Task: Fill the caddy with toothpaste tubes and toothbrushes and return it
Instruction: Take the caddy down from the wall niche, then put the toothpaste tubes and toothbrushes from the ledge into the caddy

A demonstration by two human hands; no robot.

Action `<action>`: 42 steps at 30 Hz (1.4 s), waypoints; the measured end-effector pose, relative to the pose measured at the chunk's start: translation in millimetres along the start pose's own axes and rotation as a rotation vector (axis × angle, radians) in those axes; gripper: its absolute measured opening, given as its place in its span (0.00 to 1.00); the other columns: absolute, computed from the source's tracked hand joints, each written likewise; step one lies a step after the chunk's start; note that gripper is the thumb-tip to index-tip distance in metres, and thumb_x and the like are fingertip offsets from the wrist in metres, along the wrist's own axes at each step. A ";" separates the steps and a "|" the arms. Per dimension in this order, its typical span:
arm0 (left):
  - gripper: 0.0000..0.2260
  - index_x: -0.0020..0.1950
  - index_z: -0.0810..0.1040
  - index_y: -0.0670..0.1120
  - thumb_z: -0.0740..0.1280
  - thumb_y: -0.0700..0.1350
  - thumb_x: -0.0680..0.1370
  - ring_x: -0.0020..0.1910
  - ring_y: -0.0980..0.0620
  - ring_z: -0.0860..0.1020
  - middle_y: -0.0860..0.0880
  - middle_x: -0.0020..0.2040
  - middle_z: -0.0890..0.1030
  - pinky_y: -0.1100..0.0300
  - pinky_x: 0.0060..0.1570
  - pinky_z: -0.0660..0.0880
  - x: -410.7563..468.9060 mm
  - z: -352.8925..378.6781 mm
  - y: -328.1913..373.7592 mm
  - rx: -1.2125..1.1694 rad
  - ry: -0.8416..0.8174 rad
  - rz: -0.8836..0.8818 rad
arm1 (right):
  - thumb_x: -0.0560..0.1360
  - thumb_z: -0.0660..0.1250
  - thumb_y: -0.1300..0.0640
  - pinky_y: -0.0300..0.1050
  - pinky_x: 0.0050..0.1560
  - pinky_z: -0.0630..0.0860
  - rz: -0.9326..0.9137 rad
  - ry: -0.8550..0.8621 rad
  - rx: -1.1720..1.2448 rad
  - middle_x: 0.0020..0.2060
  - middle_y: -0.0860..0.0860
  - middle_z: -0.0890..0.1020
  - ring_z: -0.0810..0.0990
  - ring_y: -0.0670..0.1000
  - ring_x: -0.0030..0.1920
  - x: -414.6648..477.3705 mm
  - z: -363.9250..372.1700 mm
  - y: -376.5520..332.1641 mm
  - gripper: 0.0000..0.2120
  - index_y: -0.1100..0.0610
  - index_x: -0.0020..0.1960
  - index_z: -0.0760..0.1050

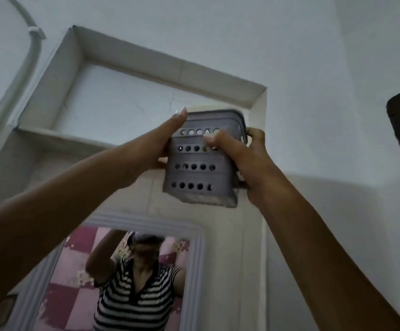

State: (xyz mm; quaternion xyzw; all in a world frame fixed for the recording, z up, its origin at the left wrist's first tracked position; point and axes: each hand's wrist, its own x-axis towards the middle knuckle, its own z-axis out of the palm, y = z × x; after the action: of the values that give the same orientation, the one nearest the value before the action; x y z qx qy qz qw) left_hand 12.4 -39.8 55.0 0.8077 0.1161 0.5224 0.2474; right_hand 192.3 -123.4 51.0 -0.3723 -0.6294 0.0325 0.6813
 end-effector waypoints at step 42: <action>0.23 0.62 0.77 0.44 0.75 0.44 0.67 0.53 0.38 0.79 0.40 0.57 0.79 0.48 0.45 0.80 -526.9 119.4 -485.9 1.039 -0.761 -0.722 | 0.58 0.87 0.47 0.31 0.68 0.74 0.788 -0.105 -0.212 0.75 0.50 0.69 0.74 0.38 0.73 -646.0 49.6 417.1 0.66 0.35 0.82 0.46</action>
State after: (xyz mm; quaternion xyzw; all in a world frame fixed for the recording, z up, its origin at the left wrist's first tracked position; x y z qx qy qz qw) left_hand -70.6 105.2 -652.2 0.8575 0.5134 -0.0300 0.0130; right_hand 192.7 -131.0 -719.5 -0.6508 -0.4725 0.2450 0.5415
